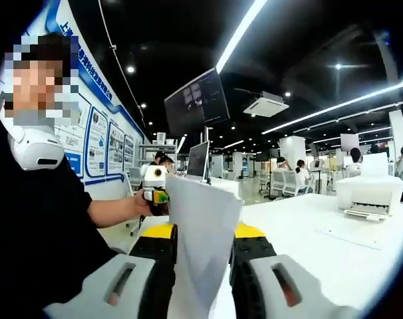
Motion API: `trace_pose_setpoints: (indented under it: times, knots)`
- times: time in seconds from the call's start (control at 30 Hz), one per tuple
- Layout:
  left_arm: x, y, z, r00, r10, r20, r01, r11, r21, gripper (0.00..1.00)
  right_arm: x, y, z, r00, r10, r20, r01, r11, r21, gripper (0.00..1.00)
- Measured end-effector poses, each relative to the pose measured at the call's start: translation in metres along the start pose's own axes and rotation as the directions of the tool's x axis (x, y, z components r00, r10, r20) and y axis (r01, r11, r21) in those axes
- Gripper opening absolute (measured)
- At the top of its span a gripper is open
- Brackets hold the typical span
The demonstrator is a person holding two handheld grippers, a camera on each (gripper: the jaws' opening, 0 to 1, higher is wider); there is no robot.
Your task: Organize the stack of printing papers by aligning and flattening the scattered papers on the table
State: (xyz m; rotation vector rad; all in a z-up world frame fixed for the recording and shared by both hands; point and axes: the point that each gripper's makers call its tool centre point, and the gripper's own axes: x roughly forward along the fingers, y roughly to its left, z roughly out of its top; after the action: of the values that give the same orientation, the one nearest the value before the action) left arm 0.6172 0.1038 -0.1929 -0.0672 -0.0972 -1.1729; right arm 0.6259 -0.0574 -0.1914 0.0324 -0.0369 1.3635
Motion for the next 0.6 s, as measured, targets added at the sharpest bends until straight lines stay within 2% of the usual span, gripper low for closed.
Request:
trace_pose_setpoints:
  times: [0.03, 0.07, 0.23, 0.3, 0.33, 0.37, 0.4, 0.53, 0.57, 0.6]
  knots:
    - [0.001, -0.004, -0.002, 1.0, -0.025, -0.018, 0.026, 0.998, 0.056, 0.09, 0.0, 0.002, -0.002, 1.0, 0.015, -0.012, -0.015, 1.0, -0.016, 0.02]
    - [0.002, -0.005, 0.0, 1.0, -0.013, -0.015, 0.014, 0.999, 0.046, 0.06, -0.001, 0.006, -0.001, 0.999, 0.03, -0.017, -0.03, 0.999, -0.023, 0.0]
    - [0.0, -0.007, 0.016, 1.0, -0.023, 0.015, 0.022, 0.998, 0.059, 0.06, -0.006, 0.011, 0.017, 0.999, 0.046, 0.025, -0.046, 0.999, -0.009, 0.0]
    - [0.0, -0.008, 0.013, 0.999, -0.031, 0.007, 0.03, 0.998, 0.05, 0.08, -0.006, 0.011, 0.016, 0.999, 0.046, 0.021, -0.046, 0.999, -0.017, 0.01]
    - [-0.001, -0.004, 0.009, 1.0, -0.007, -0.009, 0.007, 1.0, 0.025, 0.15, -0.007, 0.009, 0.015, 0.999, 0.033, 0.021, -0.033, 0.999, 0.0, 0.14]
    - [-0.001, 0.001, 0.004, 0.999, 0.022, -0.023, -0.022, 1.0, -0.007, 0.26, -0.006, 0.006, 0.014, 1.0, 0.016, 0.02, -0.017, 1.0, 0.013, 0.24]
    - [0.0, 0.0, 0.001, 0.999, 0.014, -0.033, -0.015, 1.0, -0.017, 0.28, -0.006, 0.004, 0.012, 1.0, 0.01, 0.015, -0.01, 1.0, 0.013, 0.29]
    - [0.003, -0.006, -0.001, 0.999, 0.005, -0.034, -0.005, 1.0, 0.005, 0.25, -0.007, 0.006, 0.009, 1.0, 0.02, 0.01, -0.02, 1.0, 0.017, 0.24]
    - [0.004, -0.009, -0.001, 0.999, -0.005, -0.039, 0.006, 1.0, 0.016, 0.21, -0.006, 0.007, 0.008, 1.0, 0.025, 0.007, -0.025, 1.0, 0.004, 0.2]
    - [0.004, -0.01, -0.001, 0.999, -0.008, -0.04, 0.009, 1.0, 0.021, 0.08, -0.006, 0.007, 0.008, 1.0, 0.028, 0.004, -0.028, 1.0, -0.002, 0.05]
